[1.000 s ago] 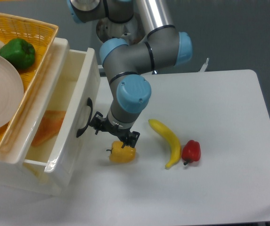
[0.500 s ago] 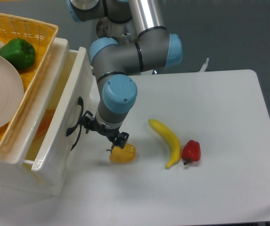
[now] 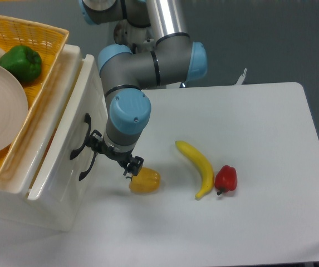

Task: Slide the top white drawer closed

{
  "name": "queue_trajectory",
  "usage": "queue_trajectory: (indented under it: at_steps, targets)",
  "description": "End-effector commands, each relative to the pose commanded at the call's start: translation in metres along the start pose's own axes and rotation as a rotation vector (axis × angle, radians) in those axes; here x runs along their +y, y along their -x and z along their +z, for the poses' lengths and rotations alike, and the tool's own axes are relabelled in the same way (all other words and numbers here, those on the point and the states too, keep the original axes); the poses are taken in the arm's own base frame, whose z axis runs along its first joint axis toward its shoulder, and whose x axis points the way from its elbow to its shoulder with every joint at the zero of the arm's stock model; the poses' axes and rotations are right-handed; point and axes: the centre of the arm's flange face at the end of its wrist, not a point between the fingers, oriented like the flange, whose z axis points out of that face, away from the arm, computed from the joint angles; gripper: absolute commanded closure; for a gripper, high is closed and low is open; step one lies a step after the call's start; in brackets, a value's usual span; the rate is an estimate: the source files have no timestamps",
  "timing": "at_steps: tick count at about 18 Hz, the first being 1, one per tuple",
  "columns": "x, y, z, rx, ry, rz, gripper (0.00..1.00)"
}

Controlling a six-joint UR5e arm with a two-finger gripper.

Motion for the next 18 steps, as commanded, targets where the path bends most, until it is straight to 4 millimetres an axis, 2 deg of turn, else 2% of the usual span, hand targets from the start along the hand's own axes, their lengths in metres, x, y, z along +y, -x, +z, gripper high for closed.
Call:
queue_trajectory:
  at_steps: [8,10,11,13,16,18]
  targets:
    - [-0.001,-0.001,0.003,0.002,0.005,0.005,0.0]
    - [0.001,0.006,-0.004,-0.006,-0.006,-0.001,0.0]
    - [0.003,0.013,-0.01,-0.012,-0.014,-0.009,0.0]
    - [0.014,0.042,-0.032,-0.038,-0.047,-0.031,0.0]
    - [0.037,0.078,-0.047,-0.052,-0.066,-0.006,0.0]
    - [0.05,0.089,-0.055,-0.061,-0.072,0.014,0.0]
